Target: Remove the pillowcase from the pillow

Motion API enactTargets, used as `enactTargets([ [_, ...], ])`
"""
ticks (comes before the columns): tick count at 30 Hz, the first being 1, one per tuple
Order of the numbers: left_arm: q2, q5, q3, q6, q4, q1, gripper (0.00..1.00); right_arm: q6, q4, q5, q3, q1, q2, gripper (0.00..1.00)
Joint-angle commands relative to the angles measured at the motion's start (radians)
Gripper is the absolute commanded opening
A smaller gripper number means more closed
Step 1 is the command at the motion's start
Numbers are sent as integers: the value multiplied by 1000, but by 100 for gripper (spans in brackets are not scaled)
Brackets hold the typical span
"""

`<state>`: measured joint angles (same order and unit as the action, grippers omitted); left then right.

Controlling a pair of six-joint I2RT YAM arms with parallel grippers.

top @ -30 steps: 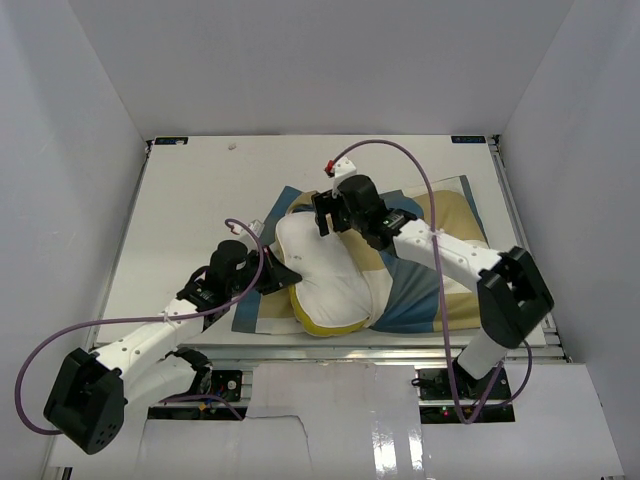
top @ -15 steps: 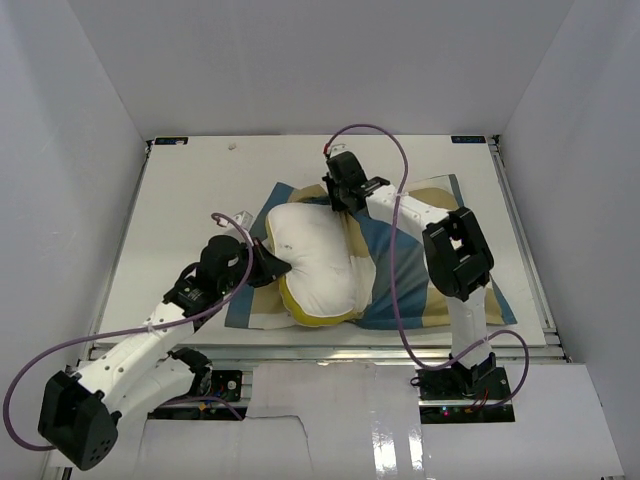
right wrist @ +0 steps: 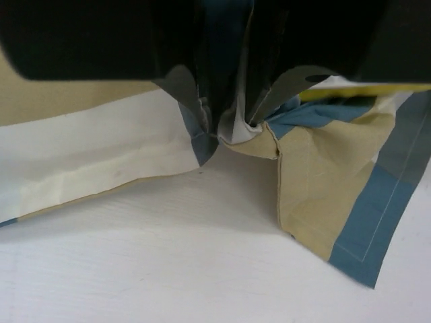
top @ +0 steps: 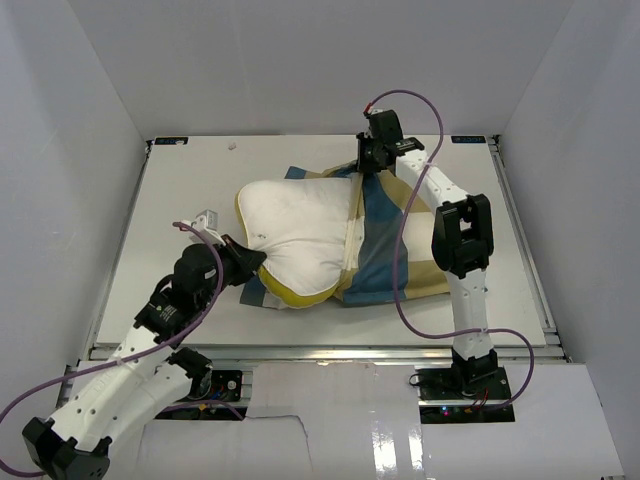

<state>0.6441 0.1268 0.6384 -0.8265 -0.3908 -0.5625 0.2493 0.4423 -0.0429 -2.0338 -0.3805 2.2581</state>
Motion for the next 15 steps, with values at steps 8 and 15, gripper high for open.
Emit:
enactTargets([
  [8, 141, 76, -22, 7, 104, 1, 0, -85, -99, 182, 274, -104, -380, 75],
  [15, 186, 54, -55, -20, 165, 1, 0, -65, -158, 272, 627, -141, -621, 75],
])
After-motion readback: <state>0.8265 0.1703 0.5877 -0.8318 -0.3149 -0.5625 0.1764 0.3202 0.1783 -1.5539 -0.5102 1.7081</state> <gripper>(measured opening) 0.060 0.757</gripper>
